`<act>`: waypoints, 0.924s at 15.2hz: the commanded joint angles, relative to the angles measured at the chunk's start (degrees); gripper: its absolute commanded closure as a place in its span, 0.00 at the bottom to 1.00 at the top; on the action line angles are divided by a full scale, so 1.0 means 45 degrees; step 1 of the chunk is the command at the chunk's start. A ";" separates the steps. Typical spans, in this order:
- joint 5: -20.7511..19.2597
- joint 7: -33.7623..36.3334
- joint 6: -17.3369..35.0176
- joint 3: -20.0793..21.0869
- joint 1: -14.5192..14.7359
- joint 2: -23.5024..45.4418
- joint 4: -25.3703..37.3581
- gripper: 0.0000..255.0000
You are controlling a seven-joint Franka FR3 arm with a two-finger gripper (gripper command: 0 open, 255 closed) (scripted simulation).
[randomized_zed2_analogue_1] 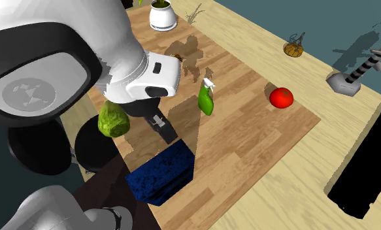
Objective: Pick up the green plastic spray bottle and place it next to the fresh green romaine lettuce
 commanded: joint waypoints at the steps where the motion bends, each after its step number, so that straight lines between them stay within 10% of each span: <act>1: 0.0000 0.0000 0.0000 0.0000 0.0000 0.0000 0.0000 0.00; 14: 0.0724 -0.8985 0.6133 -0.5097 0.2598 0.3807 -0.0832 0.00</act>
